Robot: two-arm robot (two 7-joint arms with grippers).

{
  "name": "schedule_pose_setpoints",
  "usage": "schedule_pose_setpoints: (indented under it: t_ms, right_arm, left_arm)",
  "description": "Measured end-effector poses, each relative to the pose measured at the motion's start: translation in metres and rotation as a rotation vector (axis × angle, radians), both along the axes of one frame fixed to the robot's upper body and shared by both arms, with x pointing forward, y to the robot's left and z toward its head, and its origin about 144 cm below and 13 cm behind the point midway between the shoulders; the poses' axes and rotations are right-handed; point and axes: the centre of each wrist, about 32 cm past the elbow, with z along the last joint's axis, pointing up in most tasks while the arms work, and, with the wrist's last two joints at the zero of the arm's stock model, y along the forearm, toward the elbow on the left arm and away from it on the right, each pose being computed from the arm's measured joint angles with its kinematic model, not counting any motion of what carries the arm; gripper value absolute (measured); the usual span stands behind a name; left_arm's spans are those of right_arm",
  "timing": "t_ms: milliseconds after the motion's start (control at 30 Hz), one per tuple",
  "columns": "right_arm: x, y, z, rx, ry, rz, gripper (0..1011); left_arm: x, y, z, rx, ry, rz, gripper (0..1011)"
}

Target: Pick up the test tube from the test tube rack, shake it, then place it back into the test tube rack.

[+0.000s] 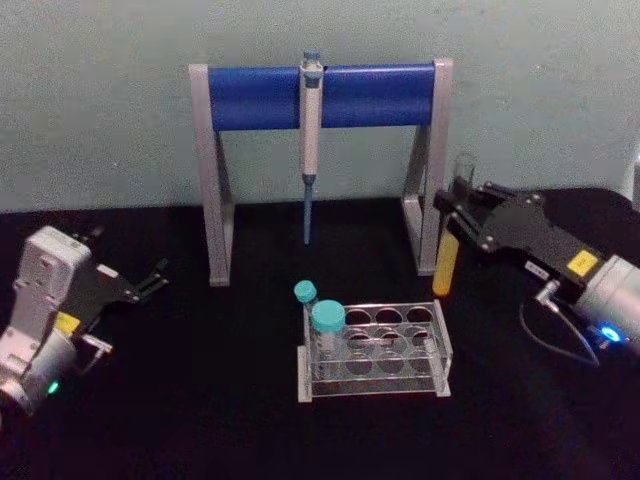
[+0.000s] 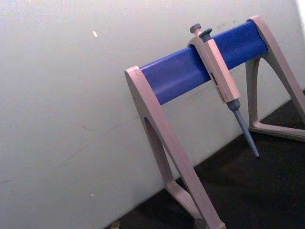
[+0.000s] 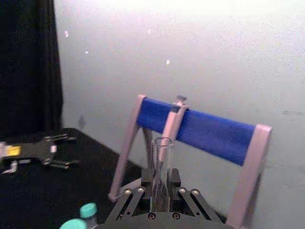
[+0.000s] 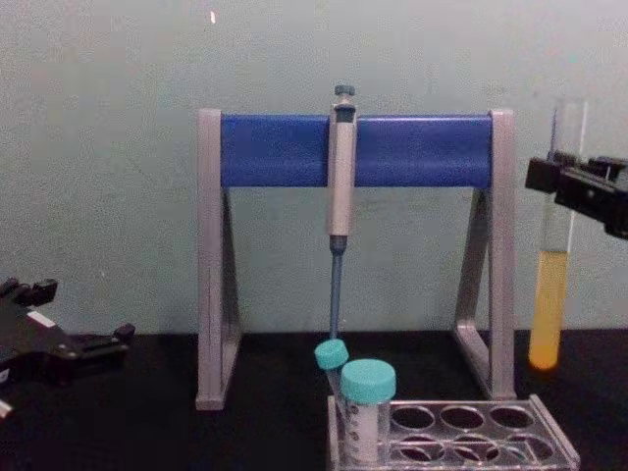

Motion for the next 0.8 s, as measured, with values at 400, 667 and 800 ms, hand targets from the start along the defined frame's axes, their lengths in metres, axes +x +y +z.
schedule_pose_setpoints:
  t_ms: [400,667,800]
  right_arm:
    - [0.017,0.020,-0.007,0.068,-0.039,-0.007,237]
    - [0.022,0.030,-0.010,0.113,-0.017,0.080,237]
    - [0.019,0.032,-0.008,0.112,-0.015,0.109,237]
  left_arm:
    - [0.000,0.000,0.000,0.000,0.000,0.000,1001]
    - [0.000,0.000,0.000,0.000,0.000,0.000,1001]
    - [0.000,0.000,0.000,0.000,0.000,0.000,1001]
